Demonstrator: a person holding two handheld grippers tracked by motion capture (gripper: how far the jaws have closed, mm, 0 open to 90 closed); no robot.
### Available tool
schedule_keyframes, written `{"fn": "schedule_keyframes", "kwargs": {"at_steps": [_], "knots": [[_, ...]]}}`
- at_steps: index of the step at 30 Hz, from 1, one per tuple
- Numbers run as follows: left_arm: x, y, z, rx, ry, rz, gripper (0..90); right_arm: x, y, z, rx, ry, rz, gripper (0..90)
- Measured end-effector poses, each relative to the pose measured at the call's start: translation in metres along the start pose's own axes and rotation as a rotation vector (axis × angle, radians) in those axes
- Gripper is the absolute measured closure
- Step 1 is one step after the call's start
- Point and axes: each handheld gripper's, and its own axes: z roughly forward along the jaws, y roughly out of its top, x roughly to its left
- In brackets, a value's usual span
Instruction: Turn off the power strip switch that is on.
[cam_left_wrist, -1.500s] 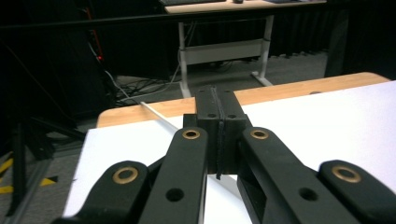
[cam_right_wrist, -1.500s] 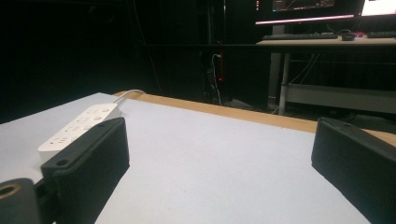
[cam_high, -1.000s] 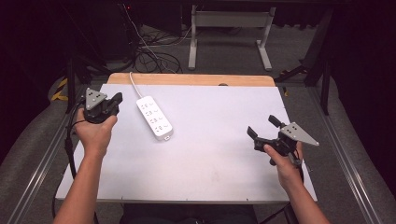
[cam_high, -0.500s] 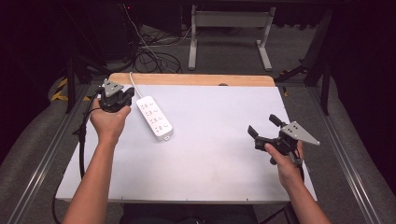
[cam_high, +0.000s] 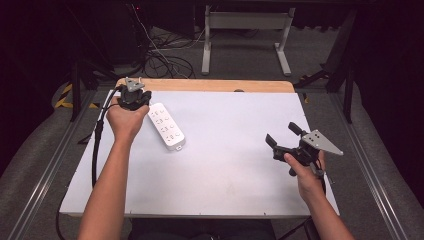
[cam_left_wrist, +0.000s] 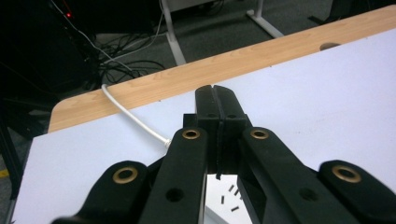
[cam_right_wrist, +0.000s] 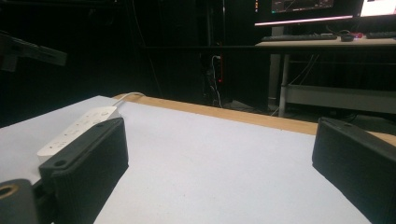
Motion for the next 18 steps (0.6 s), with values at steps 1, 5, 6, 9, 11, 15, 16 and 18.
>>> {"fn": "schedule_keyframes", "kwargs": {"at_steps": [1,5,6,9,11,15,16,18], "knots": [[-0.001,0.001,0.004,0.007,-0.002,0.002,90.0,0.000,0.000,0.000,0.000,0.000,0.000,4.0],[-0.007,0.006,0.023,0.061,-0.014,0.025,90.0,0.001,0.000,0.000,0.000,0.005,0.002,4.1],[-0.010,0.005,0.033,0.097,-0.015,0.035,90.0,0.001,0.000,0.000,0.000,0.005,0.002,4.1],[-0.011,0.004,0.041,0.121,-0.015,0.039,90.0,0.001,0.000,0.000,0.000,0.004,0.004,4.1],[-0.012,0.003,0.047,0.139,-0.019,0.042,90.0,0.000,0.000,-0.001,-0.002,0.003,0.005,4.1],[-0.012,0.000,0.058,0.178,-0.010,0.048,90.0,0.000,0.000,-0.001,-0.001,0.004,0.012,4.1],[-0.012,0.000,0.060,0.189,-0.008,0.044,90.0,0.000,0.000,-0.001,-0.001,0.005,0.011,4.1],[-0.012,-0.004,0.069,0.215,-0.006,0.040,90.0,0.000,0.000,-0.001,-0.002,0.008,0.010,4.2]]}}
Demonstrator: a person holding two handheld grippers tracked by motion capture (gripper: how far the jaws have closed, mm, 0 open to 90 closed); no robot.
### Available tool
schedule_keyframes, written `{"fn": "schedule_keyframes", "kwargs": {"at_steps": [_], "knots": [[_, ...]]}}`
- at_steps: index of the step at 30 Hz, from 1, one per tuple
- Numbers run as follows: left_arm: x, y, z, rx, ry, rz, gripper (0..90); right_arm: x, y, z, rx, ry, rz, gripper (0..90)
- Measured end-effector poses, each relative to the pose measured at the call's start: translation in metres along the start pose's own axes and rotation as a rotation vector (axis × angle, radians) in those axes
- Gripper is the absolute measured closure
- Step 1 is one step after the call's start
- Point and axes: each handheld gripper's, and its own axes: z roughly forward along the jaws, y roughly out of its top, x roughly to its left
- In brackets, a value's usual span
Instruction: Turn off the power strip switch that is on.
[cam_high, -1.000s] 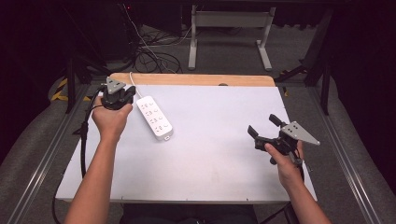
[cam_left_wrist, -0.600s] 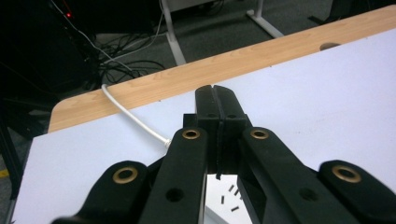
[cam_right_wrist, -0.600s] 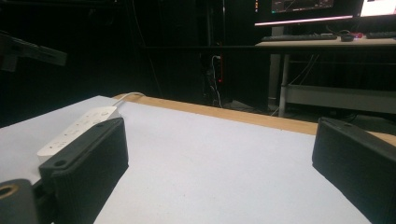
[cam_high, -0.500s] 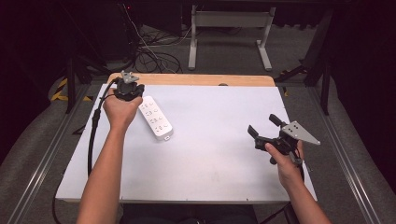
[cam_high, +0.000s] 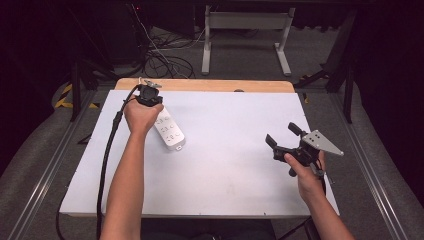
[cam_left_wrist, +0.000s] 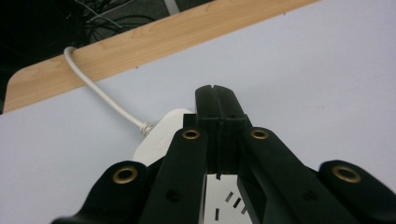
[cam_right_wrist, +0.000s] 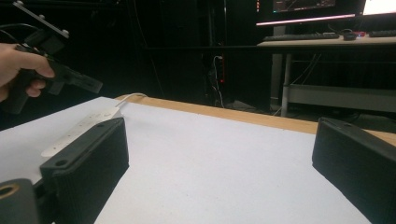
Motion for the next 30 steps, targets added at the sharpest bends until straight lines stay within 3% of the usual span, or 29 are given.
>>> {"fn": "schedule_keyframes", "kwargs": {"at_steps": [3,9,19,30], "knots": [[0.000,-0.001,0.008,0.028,0.013,0.016,90.0,0.001,0.000,0.000,0.001,0.005,0.002,4.2],[0.001,-0.008,0.032,0.095,0.016,-0.004,90.0,0.002,0.000,0.000,0.003,0.012,-0.002,3.8],[0.006,-0.010,0.034,0.120,0.023,0.000,90.0,0.002,0.000,0.000,0.002,0.014,0.001,3.9],[0.004,-0.013,0.041,0.122,-0.006,-0.019,90.0,0.001,0.000,0.000,0.005,0.010,0.001,3.7]]}}
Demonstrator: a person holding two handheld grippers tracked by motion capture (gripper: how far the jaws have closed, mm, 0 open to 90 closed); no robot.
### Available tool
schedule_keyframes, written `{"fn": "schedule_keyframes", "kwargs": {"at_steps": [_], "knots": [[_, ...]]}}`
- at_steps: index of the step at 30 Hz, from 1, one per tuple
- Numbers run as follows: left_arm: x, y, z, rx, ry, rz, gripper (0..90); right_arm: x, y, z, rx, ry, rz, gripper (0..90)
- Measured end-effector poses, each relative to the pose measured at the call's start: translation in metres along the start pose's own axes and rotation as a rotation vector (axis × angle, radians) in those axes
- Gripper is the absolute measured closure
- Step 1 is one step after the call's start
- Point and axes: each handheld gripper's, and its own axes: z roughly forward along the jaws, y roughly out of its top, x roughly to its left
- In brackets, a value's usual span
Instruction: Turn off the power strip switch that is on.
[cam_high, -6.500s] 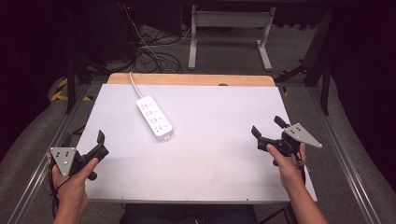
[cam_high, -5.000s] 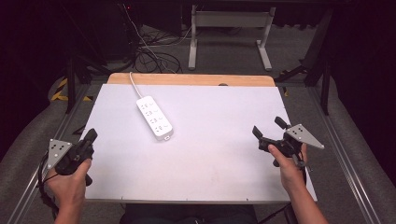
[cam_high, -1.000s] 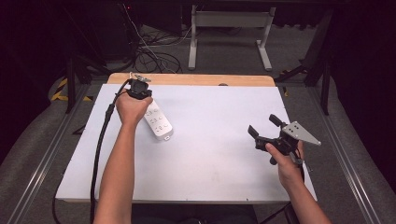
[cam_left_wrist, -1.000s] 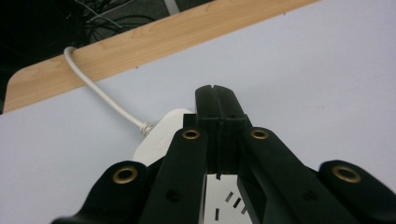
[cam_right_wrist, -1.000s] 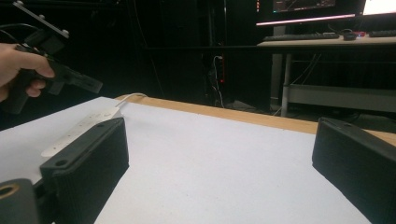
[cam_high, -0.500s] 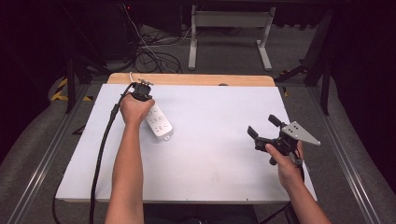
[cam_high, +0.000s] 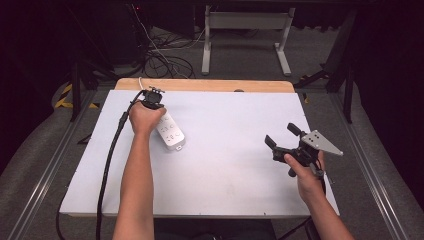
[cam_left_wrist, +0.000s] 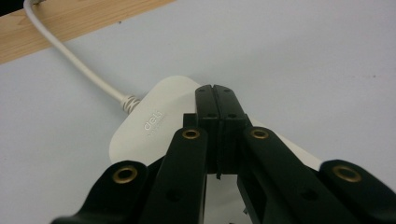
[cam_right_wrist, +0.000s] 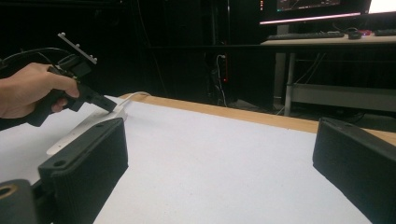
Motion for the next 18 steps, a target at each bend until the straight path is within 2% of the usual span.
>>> {"fn": "schedule_keyframes", "kwargs": {"at_steps": [3,6,8,10,15,18], "knots": [[-0.0006,-0.0002,0.0005,0.013,0.004,0.006,90.0,-0.0002,0.0002,-0.0003,-0.003,0.002,0.003,3.8],[0.0007,-0.0012,0.0014,0.011,-0.004,-0.009,90.0,0.0006,0.0010,-0.0012,-0.008,0.003,0.001,3.9],[0.0021,-0.0016,0.0015,0.009,-0.016,-0.034,90.0,0.0008,0.0012,-0.0011,-0.011,0.005,0.000,3.9],[0.0025,-0.0012,0.0005,0.021,-0.014,-0.041,90.0,0.0008,0.0013,-0.0013,-0.010,0.003,0.002,3.9],[0.0058,-0.0021,0.0007,0.015,-0.040,-0.061,90.0,0.0004,0.0018,-0.0021,-0.013,0.002,0.004,3.8],[0.0040,-0.0023,0.0010,0.011,-0.025,-0.047,90.0,0.0007,0.0019,-0.0019,-0.013,0.002,0.004,3.8]]}}
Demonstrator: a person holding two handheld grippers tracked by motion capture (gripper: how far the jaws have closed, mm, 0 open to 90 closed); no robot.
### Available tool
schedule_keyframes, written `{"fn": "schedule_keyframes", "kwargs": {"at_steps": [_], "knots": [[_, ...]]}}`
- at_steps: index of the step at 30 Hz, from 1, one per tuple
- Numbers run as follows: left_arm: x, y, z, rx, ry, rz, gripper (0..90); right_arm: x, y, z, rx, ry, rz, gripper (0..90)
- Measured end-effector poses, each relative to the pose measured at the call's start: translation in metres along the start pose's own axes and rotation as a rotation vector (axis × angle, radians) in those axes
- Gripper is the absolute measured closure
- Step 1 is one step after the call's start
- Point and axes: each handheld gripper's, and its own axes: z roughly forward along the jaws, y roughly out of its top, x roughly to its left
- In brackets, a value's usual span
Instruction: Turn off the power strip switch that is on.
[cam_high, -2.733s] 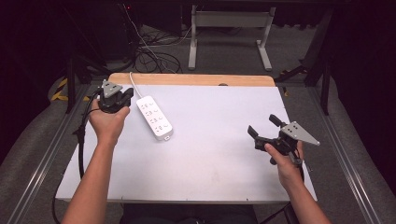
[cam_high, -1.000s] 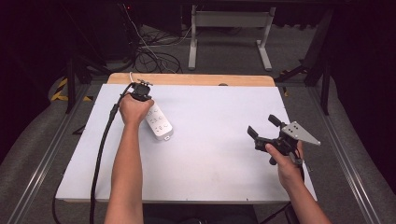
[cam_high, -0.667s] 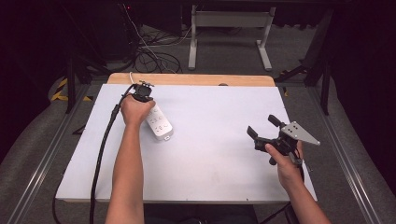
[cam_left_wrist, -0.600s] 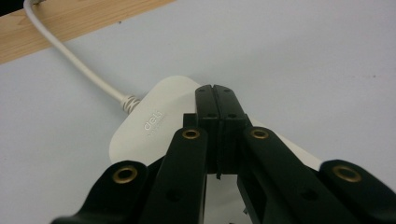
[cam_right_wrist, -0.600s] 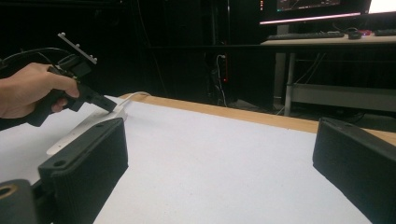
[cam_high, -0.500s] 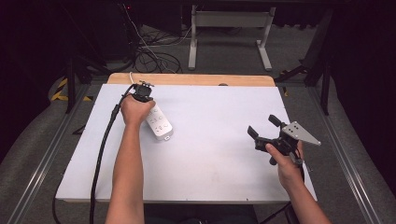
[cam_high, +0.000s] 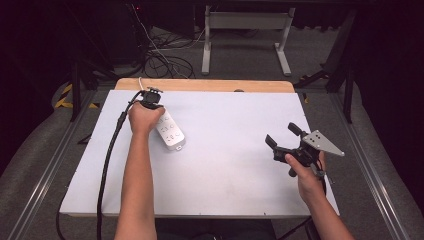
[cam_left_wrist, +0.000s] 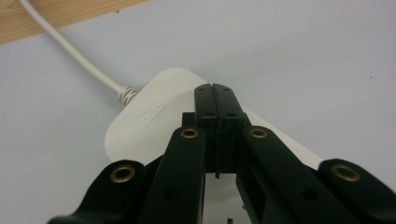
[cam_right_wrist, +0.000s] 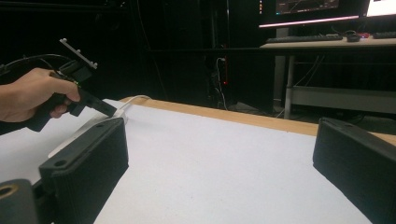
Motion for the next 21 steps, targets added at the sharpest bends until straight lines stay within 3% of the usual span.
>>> {"fn": "schedule_keyframes", "kwargs": {"at_steps": [4,6,11,21], "knots": [[-0.0019,0.0006,0.0003,0.007,0.013,0.013,90.0,0.0009,0.0009,-0.0003,-0.003,0.001,-0.003,3.8],[-0.0020,0.0002,0.0013,0.009,0.016,-0.001,90.0,0.0008,0.0009,-0.0004,-0.004,0.002,-0.004,3.7],[-0.0079,0.0003,0.0026,0.006,0.058,0.026,90.0,0.0005,0.0011,-0.0007,-0.005,0.001,-0.001,3.8],[-0.0072,0.0003,0.0026,0.004,0.053,0.016,90.0,0.0008,0.0017,-0.0011,-0.007,0.005,-0.003,3.7]]}}
